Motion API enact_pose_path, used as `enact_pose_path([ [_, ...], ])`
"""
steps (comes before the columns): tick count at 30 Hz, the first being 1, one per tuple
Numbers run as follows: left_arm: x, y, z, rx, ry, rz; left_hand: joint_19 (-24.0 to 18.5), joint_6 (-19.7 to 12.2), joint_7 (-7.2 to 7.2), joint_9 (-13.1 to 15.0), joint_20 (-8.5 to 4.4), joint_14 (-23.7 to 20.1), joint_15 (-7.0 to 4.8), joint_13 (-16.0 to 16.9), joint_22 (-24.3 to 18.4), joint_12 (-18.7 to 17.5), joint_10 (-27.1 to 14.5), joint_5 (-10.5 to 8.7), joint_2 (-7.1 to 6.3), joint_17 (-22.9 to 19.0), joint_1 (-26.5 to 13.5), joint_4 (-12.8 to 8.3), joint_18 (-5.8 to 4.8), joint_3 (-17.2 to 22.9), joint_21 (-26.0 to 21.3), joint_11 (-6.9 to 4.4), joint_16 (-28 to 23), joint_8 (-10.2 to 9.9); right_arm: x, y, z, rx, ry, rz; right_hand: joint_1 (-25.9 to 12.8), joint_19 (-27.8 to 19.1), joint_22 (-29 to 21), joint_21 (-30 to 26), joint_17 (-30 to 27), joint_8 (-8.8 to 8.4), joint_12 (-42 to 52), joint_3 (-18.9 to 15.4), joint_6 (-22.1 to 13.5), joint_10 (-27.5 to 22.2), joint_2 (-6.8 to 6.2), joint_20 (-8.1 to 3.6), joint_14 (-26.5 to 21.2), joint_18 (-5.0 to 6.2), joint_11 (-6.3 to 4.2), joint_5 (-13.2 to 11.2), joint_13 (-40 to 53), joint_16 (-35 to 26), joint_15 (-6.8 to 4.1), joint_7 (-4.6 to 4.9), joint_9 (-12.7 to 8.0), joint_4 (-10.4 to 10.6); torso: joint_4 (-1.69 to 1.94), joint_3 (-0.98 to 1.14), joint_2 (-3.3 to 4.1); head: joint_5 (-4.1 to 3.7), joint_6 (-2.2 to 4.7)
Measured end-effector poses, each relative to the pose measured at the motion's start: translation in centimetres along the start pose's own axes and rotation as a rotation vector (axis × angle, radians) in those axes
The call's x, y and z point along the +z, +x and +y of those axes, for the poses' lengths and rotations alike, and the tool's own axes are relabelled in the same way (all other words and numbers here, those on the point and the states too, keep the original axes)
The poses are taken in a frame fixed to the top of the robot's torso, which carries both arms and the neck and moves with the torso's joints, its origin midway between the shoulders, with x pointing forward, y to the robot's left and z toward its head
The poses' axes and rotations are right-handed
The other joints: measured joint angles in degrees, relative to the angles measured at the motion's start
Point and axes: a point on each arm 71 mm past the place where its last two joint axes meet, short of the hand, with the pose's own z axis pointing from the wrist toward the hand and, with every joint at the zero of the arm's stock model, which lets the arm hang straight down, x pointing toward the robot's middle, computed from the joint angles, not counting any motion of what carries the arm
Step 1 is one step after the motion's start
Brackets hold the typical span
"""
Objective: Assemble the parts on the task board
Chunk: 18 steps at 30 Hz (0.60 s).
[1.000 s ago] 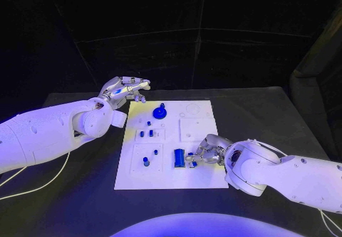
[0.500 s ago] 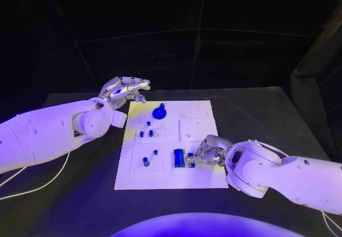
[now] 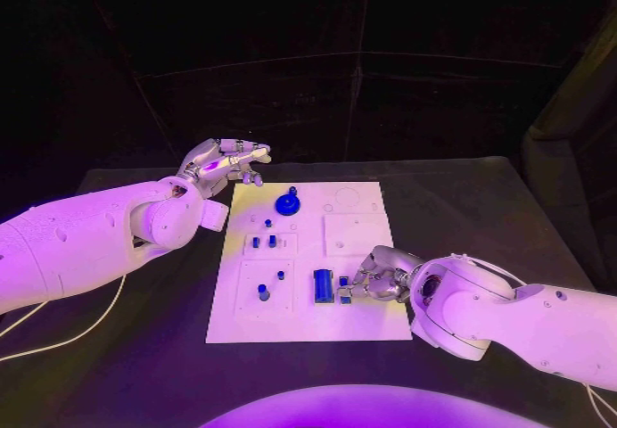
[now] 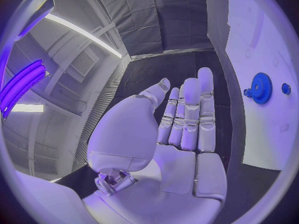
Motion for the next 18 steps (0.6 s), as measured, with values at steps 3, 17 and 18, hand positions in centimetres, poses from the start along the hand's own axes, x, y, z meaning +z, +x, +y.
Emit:
enact_pose_path([
  [3,0.0,0.0,0.0,0.0,0.0,0.0,0.0,0.0,0.0,0.0,0.0,0.0,0.0,0.0,0.0,0.0,0.0,0.0,0.0,0.0,0.0,0.0,0.0,0.0,0.0,0.0,0.0,0.0,0.03,-0.11,-0.26,-0.004,0.006,-0.001,0.68,0.0,0.0,0.0,0.0,0.0,0.0,0.03,0.0,0.21,0.42,0.0,0.0,0.0,-0.21,0.22,0.0,0.0,0.0,0.0,0.06,-0.86,0.01,-0.02,0.01,0.0,0.03],
  [17,-0.02,-0.05,0.01,0.0,-0.001,-0.001,0.0,0.0,0.0,0.0,0.0,0.0,0.0,0.01,0.01,0.0,0.0,0.0,0.0,0.01,0.0,0.0,0.0,0.0,0.0,0.0,0.0,0.0,0.18,-0.08,-0.23,-0.062,-0.002,0.014,5.39,0.0,-0.01,0.0,0.0,-0.6,-0.25,-0.2,0.59,0.2,-0.66,0.0,0.0,0.01,-0.21,-4.57,-0.01,0.0,0.0,0.17,0.29,-4.38,0.1,-0.03,0.06,0.04,-0.15],
  [18,-0.03,-0.05,0.01,0.0,-0.001,-0.001,0.0,0.0,0.0,0.0,0.0,0.0,0.0,0.01,0.01,0.0,0.0,0.0,0.0,0.01,0.0,0.0,0.0,0.0,0.0,0.0,0.0,0.0,0.2,-0.08,-0.23,-0.065,-0.002,0.015,5.39,0.0,-0.01,0.0,0.0,-0.6,-0.25,-0.2,0.59,0.2,-0.66,0.0,0.0,0.0,-0.21,-4.61,-0.01,0.0,0.0,0.17,0.29,-4.38,0.1,-0.03,0.06,0.05,-0.18],
])
